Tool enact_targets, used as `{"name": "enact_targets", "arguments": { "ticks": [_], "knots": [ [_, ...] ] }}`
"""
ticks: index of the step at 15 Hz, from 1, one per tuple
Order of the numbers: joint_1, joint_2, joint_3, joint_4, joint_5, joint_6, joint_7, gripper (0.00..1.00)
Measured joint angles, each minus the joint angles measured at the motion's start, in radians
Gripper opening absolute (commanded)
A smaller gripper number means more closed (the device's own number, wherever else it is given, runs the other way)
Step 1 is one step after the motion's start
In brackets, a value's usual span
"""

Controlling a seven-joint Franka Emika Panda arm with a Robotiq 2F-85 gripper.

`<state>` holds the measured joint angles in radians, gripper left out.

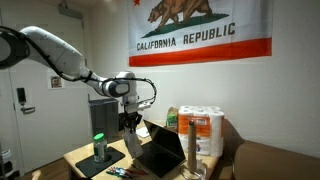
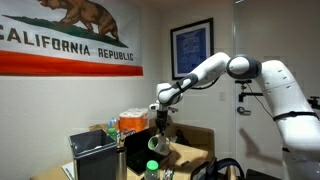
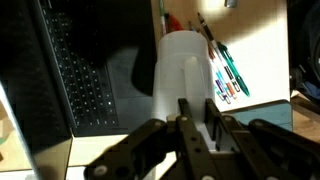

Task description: Move he mug to the left side of the desk

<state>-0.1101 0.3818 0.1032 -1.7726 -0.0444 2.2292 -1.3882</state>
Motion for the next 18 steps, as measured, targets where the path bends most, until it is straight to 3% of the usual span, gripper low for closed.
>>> {"name": "enact_targets", "arguments": {
  "ticks": [5, 12, 18],
  "knots": [
    [0.008, -0.011, 0.039, 0.0, 0.089, 0.0, -0.062, 0.09],
    [0.008, -0.012, 0.084, -0.01, 0.302, 0.0, -0.272, 0.09],
    [0.016, 0.015, 0.103, -0.021, 0.41, 0.003, -0.407, 0.09]
  ]
}}
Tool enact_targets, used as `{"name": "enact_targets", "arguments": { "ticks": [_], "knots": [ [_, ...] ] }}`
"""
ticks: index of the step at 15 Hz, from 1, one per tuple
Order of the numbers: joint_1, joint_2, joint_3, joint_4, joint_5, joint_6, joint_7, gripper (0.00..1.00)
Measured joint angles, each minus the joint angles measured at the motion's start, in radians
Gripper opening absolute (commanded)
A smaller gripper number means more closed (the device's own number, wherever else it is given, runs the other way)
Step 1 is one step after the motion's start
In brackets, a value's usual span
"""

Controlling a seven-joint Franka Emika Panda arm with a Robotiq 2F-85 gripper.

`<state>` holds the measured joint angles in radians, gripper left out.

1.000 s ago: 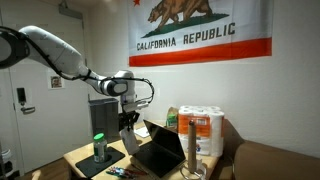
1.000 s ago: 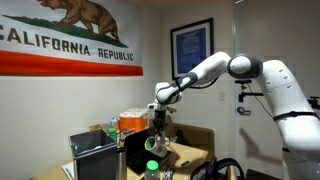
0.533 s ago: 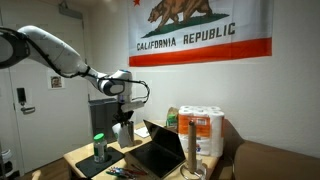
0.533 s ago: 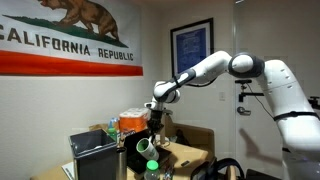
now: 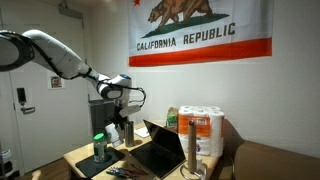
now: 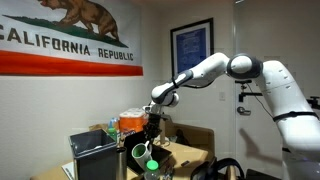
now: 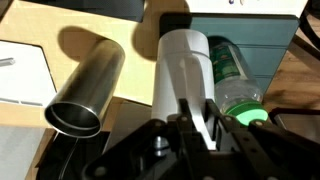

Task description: Move he mug to the left side of the desk

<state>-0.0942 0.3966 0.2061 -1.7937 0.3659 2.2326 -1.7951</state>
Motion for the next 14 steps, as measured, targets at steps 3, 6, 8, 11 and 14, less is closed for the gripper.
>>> {"name": "enact_targets", "arguments": {
  "ticks": [3, 6, 8, 11, 14],
  "knots": [
    [0.003, 0.024, 0.01, 0.0, 0.027, 0.001, -0.047, 0.09],
    [0.003, 0.054, 0.018, 0.001, 0.072, 0.002, -0.1, 0.09],
    [0.002, 0.074, 0.021, 0.001, 0.103, 0.002, -0.135, 0.09],
    [0.001, 0.104, 0.025, 0.002, 0.142, 0.002, -0.184, 0.09],
    [-0.005, 0.127, 0.028, 0.003, 0.177, 0.002, -0.225, 0.09]
  ]
}}
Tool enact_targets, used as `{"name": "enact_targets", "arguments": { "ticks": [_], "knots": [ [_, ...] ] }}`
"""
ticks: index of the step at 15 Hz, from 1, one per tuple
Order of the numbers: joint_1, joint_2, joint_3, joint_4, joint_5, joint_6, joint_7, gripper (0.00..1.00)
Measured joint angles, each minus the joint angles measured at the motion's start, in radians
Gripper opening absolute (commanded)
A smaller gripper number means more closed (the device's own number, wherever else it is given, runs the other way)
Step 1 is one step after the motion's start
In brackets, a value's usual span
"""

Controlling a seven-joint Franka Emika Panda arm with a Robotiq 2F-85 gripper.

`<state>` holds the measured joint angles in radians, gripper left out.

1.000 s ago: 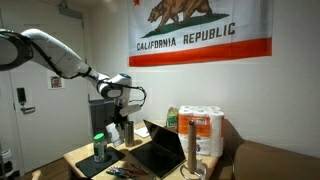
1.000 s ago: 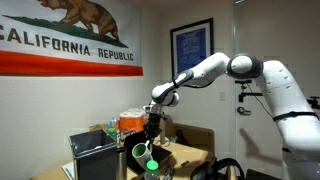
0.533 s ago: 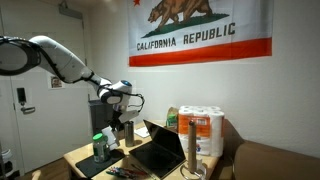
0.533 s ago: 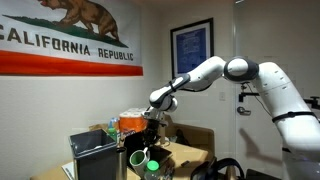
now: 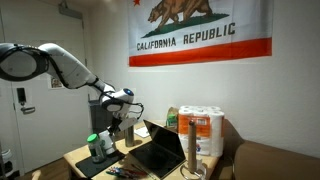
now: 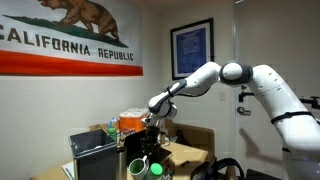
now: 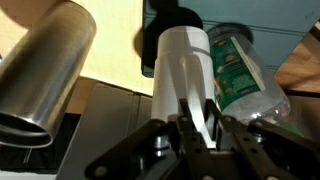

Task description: Move he mug to the left side of the desk

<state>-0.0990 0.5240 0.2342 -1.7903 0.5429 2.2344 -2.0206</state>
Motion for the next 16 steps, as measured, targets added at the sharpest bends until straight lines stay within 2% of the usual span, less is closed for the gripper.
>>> {"name": "enact_targets", "arguments": {
  "ticks": [16],
  "knots": [
    [-0.034, 0.038, 0.0, 0.007, 0.064, -0.003, -0.034, 0.09]
  ]
}}
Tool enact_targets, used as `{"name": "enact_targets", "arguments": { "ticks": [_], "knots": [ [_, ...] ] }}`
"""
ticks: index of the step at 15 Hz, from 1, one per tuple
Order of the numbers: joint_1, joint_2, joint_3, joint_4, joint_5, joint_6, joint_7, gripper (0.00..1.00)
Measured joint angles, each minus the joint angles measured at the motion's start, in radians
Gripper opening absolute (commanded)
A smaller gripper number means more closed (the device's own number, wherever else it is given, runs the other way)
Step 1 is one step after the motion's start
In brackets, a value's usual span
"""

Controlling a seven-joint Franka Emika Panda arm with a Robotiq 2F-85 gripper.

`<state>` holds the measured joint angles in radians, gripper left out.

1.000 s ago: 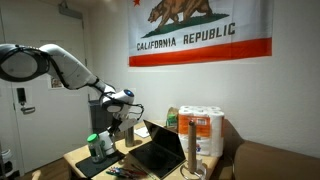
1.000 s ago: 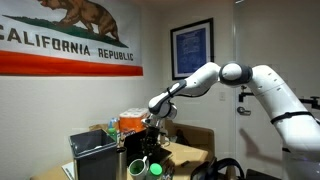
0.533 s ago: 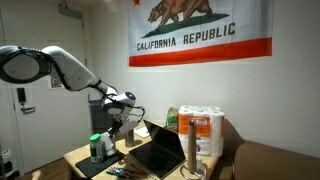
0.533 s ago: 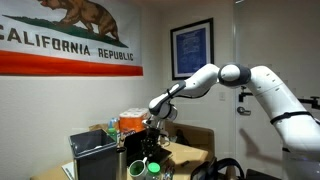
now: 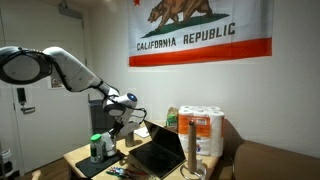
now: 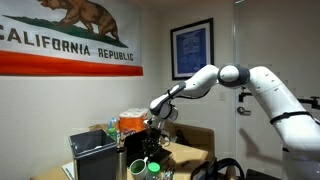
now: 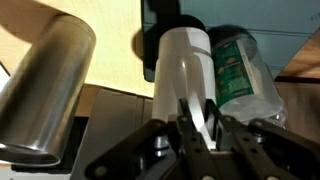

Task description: Move he mug to the left side of the desk

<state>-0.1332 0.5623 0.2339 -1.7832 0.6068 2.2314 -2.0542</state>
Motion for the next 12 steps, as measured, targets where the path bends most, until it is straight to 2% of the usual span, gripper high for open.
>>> {"name": "enact_targets", "arguments": {
  "ticks": [7, 8, 9, 10, 12],
  "knots": [
    [-0.02, 0.014, -0.008, 0.002, 0.001, 0.0, 0.0, 0.08],
    [-0.021, 0.015, -0.01, 0.002, 0.001, 0.0, 0.0, 0.19],
    [-0.021, 0.016, -0.012, 0.002, 0.001, 0.0, -0.001, 0.45],
    [-0.021, 0.016, -0.013, 0.003, 0.001, 0.0, -0.001, 0.46],
    [-0.021, 0.016, -0.018, 0.005, 0.0, 0.001, -0.001, 0.59]
  ]
}}
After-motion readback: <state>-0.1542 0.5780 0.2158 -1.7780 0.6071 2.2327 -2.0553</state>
